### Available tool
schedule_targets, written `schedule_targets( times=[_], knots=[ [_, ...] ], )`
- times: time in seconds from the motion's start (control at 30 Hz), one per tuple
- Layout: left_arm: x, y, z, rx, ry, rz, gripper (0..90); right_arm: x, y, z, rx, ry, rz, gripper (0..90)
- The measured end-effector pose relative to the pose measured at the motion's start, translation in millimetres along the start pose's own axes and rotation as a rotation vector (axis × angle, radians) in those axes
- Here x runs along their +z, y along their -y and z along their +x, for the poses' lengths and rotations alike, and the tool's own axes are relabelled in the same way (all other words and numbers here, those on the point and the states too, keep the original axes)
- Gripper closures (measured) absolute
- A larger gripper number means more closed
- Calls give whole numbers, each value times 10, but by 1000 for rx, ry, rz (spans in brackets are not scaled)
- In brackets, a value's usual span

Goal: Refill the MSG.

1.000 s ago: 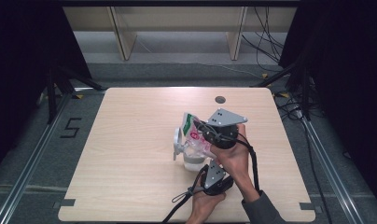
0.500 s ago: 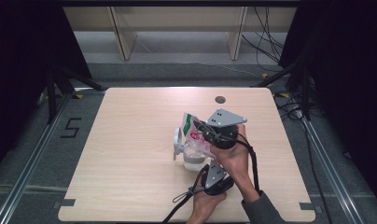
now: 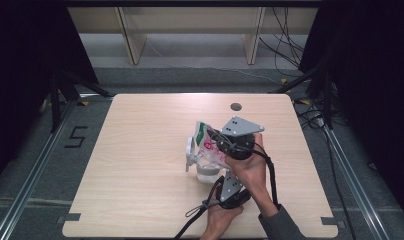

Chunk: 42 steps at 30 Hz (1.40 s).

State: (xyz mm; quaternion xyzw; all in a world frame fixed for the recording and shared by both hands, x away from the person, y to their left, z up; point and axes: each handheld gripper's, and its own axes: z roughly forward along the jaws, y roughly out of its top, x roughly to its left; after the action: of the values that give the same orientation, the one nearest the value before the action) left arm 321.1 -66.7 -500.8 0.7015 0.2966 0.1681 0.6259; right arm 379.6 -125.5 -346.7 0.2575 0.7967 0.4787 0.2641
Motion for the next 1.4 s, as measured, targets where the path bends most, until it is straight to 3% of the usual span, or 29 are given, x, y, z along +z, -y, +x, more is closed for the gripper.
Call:
schedule_targets(
  times=[0.07,0.27,0.53,0.67,1.1,1.17,1.4],
  knots=[
    [3,0,2,-3,0,0,781,-2,-1,7,21,-15,13,897],
    [7,-2,1,-4,1,-1,781,1,-2,9,25,-13,17,897],
    [6,-2,-2,-2,2,-1,781,22,0,-1,7,5,1,896],
    [9,-3,-1,-5,3,-1,781,13,0,11,40,-6,16,896],
    [3,-7,-6,-4,3,-4,781,10,-9,-15,1,2,3,896],
    [10,-6,2,-6,5,-7,781,8,-10,-9,18,-10,14,896],
    [10,-7,2,-7,6,-8,781,12,-10,-16,4,-2,7,896]
  ],
)
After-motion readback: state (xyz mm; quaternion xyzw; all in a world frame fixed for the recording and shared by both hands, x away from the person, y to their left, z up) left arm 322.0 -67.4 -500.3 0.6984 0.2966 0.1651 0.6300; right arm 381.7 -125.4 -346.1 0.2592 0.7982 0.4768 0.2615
